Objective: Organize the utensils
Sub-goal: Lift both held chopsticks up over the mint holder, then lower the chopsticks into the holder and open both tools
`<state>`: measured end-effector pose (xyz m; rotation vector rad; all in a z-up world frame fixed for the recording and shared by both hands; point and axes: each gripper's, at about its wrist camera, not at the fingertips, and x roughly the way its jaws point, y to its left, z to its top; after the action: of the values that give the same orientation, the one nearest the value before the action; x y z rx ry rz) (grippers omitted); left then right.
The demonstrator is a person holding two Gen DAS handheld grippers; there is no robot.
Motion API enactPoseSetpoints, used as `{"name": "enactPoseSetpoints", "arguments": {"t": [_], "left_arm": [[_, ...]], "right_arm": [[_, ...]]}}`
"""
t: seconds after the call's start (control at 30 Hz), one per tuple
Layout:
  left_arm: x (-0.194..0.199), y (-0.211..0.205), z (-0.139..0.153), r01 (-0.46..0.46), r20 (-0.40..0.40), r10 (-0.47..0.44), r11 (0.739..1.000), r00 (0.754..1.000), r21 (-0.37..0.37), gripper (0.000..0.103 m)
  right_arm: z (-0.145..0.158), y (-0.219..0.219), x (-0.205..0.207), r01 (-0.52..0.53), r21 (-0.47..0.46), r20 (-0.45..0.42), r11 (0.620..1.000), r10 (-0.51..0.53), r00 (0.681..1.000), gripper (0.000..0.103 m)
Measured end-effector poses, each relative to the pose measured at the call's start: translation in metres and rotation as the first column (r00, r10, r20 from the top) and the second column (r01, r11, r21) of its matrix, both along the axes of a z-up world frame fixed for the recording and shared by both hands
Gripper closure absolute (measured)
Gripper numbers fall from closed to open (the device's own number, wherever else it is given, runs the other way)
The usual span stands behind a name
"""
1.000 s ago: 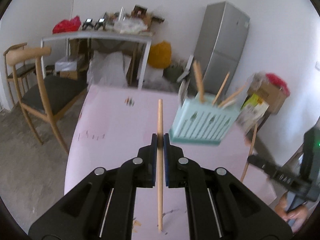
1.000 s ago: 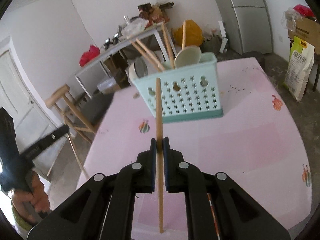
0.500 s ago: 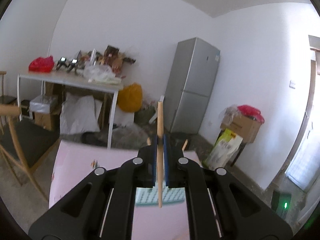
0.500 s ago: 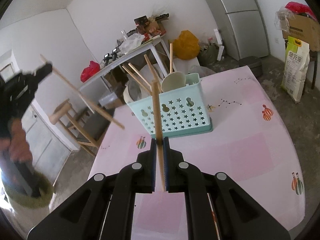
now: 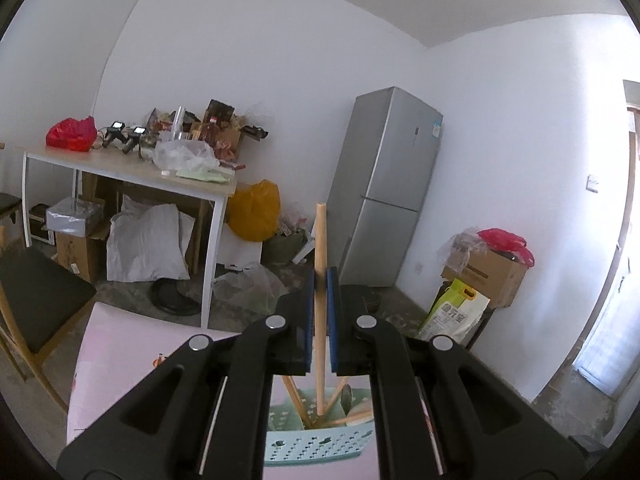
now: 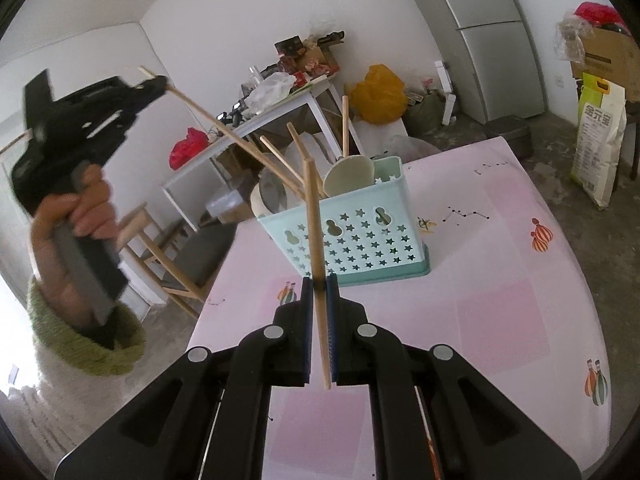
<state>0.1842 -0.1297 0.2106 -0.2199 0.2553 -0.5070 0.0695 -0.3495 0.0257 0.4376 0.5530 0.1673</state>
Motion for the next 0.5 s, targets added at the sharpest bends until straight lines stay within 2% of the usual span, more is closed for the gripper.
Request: {"name": "enactPoseSetpoints", "arguments": {"t": [0.23,0.5], "left_arm": [[0.031,-0.015,-0.042,-0.004,-0.048,0.006,0.999,0.999,0.037,0.098],[0.042,-0.019,-0.088,0.024,-0.133,-0.013,0.997,0.991,0.077,0.098]], "right_arm": [[0.001,-0.001,0.002,-0.005,0.006,0.003,1.0,0.005,1.0,0.096],[0.004,0.0,0.0,-0.003,-0.007,0.003,1.0,0.003,1.0,0.096]]}}
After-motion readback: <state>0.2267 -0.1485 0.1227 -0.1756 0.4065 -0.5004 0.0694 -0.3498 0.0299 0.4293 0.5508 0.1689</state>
